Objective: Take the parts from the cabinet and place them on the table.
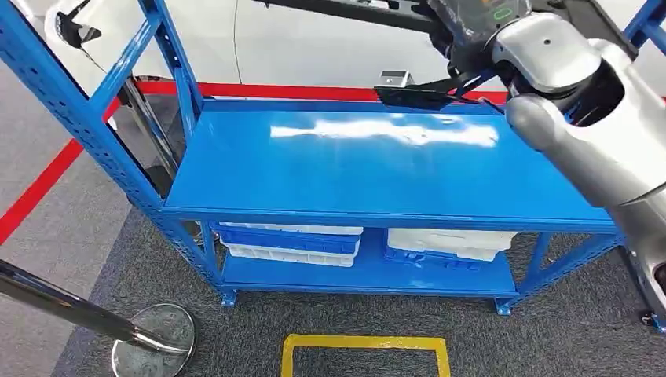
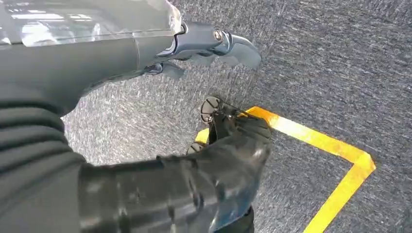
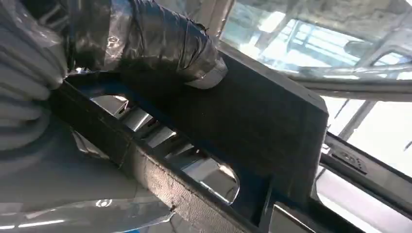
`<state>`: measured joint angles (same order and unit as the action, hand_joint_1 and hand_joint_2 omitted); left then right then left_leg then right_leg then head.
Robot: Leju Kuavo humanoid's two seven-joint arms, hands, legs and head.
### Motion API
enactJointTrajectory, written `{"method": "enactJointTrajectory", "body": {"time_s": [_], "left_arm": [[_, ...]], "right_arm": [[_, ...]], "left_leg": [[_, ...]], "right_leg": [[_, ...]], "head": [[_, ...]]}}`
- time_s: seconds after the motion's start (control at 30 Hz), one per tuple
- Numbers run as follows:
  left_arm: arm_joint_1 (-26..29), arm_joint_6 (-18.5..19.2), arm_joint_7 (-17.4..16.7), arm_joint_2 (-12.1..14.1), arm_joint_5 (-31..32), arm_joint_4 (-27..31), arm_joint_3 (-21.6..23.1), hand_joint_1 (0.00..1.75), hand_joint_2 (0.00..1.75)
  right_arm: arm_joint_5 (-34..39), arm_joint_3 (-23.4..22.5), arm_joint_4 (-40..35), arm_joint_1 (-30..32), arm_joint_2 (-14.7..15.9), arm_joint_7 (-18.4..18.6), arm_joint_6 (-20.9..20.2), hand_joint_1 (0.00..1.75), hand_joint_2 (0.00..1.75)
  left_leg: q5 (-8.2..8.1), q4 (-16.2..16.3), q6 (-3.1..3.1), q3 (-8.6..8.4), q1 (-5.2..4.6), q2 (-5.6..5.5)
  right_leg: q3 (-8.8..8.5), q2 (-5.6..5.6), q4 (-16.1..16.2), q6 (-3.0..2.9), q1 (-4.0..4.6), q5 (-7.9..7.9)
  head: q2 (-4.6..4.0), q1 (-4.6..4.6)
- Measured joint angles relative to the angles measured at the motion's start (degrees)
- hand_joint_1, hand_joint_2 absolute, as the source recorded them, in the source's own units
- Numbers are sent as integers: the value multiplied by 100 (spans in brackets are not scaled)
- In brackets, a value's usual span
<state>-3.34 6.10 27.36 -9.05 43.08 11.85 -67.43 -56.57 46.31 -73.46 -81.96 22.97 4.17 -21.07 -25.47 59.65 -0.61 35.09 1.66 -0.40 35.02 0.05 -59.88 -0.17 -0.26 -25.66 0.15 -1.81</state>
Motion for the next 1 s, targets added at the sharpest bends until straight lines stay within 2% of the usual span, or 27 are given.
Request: {"method": "enactJointTrajectory", "body": {"time_s": [0.2, 0.4, 0.6, 0.77, 0.83, 1.0], "left_arm": [[0, -151, -107, 0, 88, 0, -11, 0, 175], [-2, -221, -11, 9, 125, 2, -9, 0, 175], [-3, -212, -11, 17, 149, 2, -11, 0, 175], [-5, -197, -9, 33, 149, 2, -17, 0, 175], [-6, -199, -4, 55, 149, 2, -26, 0, 175], [-7, -201, -4, 83, 166, 4, -59, 0, 175]], "right_arm": [[184, 0, -59, 33, 323, 94, -44, 175, 175], [160, 0, -61, 285, 538, 112, 98, 175, 175], [184, 13, -151, 367, 701, -205, -13, 175, 175], [265, 31, -151, 370, 787, -247, -166, 175, 175], [343, 33, -151, 370, 802, -247, -203, 175, 175], [394, 37, -151, 369, 833, -247, -232, 175, 175]], "left_leg": [[-1, 0, 0, 1, -1, 0], [0, 2, 1, 0, -1, 1], [0, -1, 0, -1, 0, 0], [-1, -1, 0, 0, 0, 0], [-17, 26, 35, 11, -9, 1], [-29, 49, 104, 25, -42, 1]], "right_leg": [[-1, 1, 2, 0, -2, 0], [0, 2, 2, 3, -3, 1], [1, 2, 1, 2, -2, 1], [1, 2, 1, 2, -1, 1], [0, 5, 5, 18, -43, 6], [-3, 6, 23, 74, -72, 16]], "head": [[0, 0], [0, 0], [-2, 0], [0, 0], [0, 0], [0, 0]]}}
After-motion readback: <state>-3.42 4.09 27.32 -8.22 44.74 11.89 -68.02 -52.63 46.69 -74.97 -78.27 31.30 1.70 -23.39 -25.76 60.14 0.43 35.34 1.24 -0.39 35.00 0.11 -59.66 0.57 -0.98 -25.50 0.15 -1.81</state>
